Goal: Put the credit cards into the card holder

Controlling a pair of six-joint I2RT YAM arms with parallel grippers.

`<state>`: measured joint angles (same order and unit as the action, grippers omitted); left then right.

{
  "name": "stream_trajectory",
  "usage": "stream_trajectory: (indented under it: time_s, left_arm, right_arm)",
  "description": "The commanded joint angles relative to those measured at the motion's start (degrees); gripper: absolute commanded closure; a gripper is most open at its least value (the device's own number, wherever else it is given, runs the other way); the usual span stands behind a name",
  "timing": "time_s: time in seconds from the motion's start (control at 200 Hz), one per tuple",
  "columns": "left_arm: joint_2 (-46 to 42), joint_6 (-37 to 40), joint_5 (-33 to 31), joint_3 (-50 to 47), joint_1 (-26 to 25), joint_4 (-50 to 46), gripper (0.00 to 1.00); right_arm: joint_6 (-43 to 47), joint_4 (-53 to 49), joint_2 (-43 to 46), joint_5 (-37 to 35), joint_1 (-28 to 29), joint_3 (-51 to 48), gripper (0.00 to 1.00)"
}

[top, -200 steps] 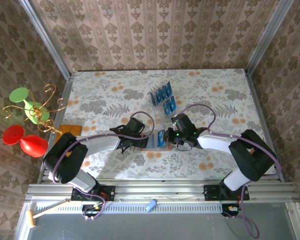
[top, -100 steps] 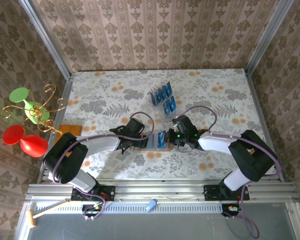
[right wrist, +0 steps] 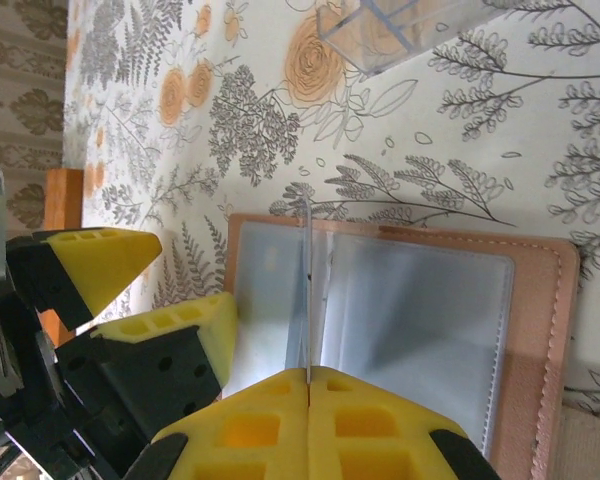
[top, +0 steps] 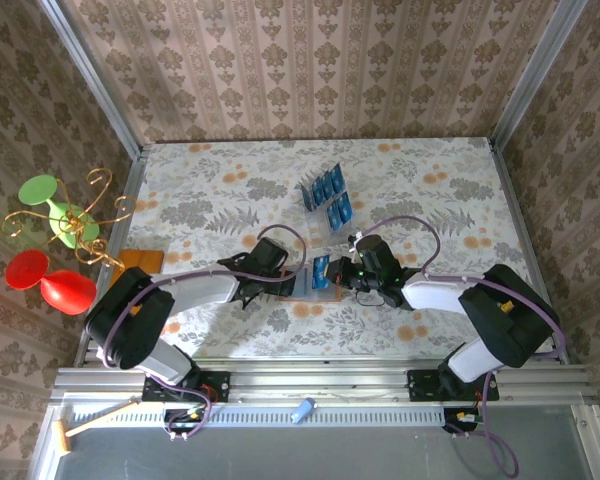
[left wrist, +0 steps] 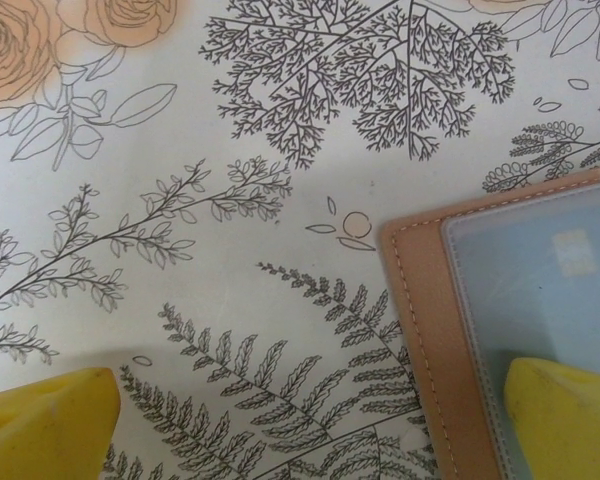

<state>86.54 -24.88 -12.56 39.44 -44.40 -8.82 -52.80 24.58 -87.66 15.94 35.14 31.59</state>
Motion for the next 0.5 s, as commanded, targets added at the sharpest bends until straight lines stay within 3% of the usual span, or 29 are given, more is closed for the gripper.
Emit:
stream_trajectory:
  time_s: [0.0,0.495]
  left_arm:
    - [-2.2,-0.8,-1.3,-1.3,-0.4,-3.4,0.00]
    - [-4.8,-1.0,0.8,-2.2,-1.4,-0.9,0.00]
  right_arm:
    - [-2.2,6.6,-1.9,0.9,-0.2,-1.1,1.00]
    - [-2.9,11.3,-4.1,0.8,-0.1,-2.1,1.00]
